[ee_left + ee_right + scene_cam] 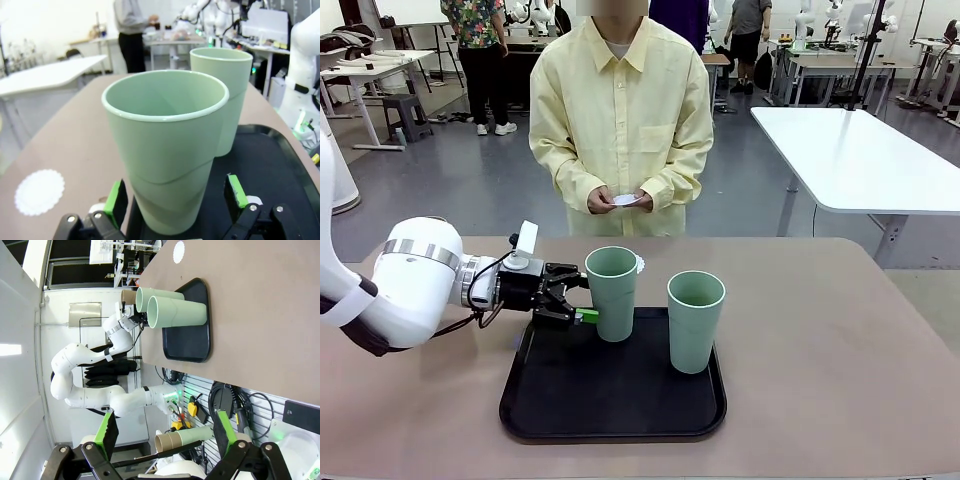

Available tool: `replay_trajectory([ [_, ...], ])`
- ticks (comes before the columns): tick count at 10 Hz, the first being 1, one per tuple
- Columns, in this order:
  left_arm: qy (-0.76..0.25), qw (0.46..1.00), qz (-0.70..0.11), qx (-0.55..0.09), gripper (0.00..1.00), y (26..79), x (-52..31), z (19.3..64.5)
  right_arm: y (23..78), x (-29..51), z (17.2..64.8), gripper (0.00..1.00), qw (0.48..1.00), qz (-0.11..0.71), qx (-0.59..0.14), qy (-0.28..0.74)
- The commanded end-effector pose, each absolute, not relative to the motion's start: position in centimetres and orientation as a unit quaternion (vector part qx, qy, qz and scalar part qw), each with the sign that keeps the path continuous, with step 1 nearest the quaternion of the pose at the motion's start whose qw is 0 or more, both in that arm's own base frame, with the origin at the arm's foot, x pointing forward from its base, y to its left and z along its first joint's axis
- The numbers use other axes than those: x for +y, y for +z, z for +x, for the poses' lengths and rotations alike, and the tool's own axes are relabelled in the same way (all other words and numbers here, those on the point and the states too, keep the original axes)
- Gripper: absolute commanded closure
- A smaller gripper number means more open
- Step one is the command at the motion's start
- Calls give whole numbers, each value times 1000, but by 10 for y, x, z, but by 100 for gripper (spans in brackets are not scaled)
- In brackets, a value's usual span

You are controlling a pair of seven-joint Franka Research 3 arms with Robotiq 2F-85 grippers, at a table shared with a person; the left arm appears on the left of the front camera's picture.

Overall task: Place coasters on the table and set cups on them.
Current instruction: Take one Reusable plastic cup from the Flat Tray and place it on a coaster set by the human.

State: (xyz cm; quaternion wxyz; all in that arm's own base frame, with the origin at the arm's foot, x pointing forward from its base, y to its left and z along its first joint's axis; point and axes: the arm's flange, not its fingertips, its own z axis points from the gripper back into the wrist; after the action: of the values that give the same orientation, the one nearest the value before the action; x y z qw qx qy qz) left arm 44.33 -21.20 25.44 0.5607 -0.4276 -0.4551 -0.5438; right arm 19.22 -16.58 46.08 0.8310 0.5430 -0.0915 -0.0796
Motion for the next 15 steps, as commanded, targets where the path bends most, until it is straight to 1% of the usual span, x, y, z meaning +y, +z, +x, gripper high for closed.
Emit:
replay_trajectory([
  [1,-554,544,-419,-471,0,241,-223,446,460,-167,193,0,827,550,-98,-71],
  [8,-569,521,-441,-459,0,222,-242,450,460,-167,193,0,827,550,-98,-71],
  [14,-576,501,-459,-456,0,218,-256,455,460,-167,193,0,827,550,-98,-71],
  [15,-574,500,-462,-456,59,219,-255,456,460,-167,193,0,827,550,-98,-71],
])
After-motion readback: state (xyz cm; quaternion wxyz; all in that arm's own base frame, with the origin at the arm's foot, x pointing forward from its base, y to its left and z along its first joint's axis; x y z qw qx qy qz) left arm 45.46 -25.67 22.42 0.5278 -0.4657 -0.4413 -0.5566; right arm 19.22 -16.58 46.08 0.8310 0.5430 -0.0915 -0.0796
